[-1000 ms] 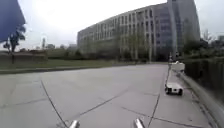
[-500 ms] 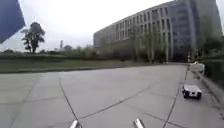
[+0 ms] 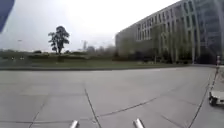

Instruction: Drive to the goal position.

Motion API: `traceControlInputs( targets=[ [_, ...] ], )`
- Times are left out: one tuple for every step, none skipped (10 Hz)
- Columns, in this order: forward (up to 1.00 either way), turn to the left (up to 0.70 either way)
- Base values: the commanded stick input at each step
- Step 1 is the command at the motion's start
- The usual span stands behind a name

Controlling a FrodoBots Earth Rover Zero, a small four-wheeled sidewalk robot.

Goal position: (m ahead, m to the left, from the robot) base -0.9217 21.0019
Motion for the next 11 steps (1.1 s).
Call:
traceControlInputs(
  targets=[
    [0.0, 0.7],
    [0.0, 0.7],
    [0.0, 0.7],
    [0.0, 0.7],
    [0.0, 0.7],
    [0.0, 0.7],
    [0.0, 0.7],
    [0.0, 0.7],
    [0.0, 0.7],
    [0.0, 0.7],
    [0.0, 0.7]
  ],
)
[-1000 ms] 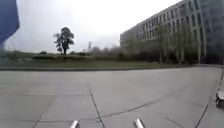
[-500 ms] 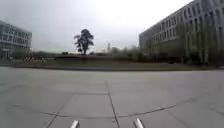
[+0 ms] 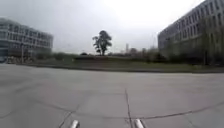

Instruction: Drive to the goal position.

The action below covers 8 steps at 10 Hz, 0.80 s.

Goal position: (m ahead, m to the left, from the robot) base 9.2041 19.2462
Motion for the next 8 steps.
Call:
traceControlInputs(
  targets=[
    [0.0, 0.31],
    [0.0, 0.14],
    [0.0, 0.0],
    [0.7, 0.0],
    [0.7, 0.0],
    [0.7, 0.0],
    [0.7, 0.0],
    [0.7, 0.0]
  ],
)
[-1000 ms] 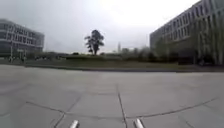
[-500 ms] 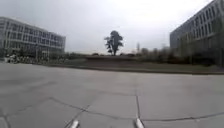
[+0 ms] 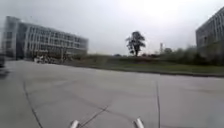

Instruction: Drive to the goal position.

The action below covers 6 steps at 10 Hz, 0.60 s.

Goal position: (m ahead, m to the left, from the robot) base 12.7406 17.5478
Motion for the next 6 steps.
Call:
traceControlInputs(
  targets=[
    [0.7, 0.0],
    [0.7, 0.15],
    [0.7, 0.33],
    [0.7, 0.35],
    [0.7, 0.35],
    [0.7, 0.35]
  ],
)
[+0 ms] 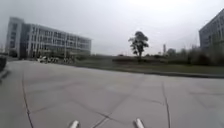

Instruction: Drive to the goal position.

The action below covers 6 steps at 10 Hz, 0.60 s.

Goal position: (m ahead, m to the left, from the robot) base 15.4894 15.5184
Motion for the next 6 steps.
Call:
traceControlInputs(
  targets=[
    [0.7, 0.35],
    [0.7, 0.35],
    [0.7, 0.35],
    [0.7, 0.35],
    [0.7, 0.35],
    [0.7, 0.35]
  ],
)
